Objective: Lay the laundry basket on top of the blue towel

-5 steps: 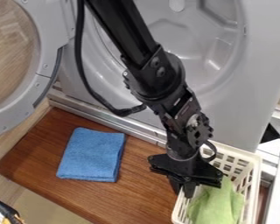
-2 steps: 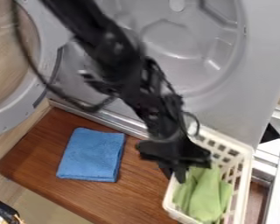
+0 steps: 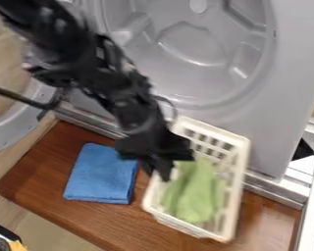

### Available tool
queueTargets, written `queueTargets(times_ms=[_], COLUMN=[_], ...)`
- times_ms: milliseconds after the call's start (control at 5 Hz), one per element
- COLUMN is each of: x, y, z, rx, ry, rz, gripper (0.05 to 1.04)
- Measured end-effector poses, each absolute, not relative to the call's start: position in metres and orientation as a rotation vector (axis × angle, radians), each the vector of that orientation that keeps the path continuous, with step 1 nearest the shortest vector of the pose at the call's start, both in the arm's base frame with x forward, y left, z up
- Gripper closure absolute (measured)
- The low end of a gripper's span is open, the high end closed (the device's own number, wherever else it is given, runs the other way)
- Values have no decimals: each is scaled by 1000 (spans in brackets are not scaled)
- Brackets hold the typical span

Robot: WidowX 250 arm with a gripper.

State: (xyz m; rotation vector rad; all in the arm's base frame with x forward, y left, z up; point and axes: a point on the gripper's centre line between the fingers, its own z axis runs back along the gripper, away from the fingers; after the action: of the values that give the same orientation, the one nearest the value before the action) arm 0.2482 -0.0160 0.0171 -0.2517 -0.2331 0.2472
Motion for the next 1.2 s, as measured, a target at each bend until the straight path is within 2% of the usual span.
queueTargets(times_ms=[200,400,800,1000,1200], x=[244,241,239,237,237], y=[22,46,71,76,78], z=[16,8,-15,-21,-24], rx=[-188,-167,-150,-169,-159], ry=[-212,-175,-102,-89,-59], rz=[249,257,255,273,294], gripper=[992,992,992,961,768])
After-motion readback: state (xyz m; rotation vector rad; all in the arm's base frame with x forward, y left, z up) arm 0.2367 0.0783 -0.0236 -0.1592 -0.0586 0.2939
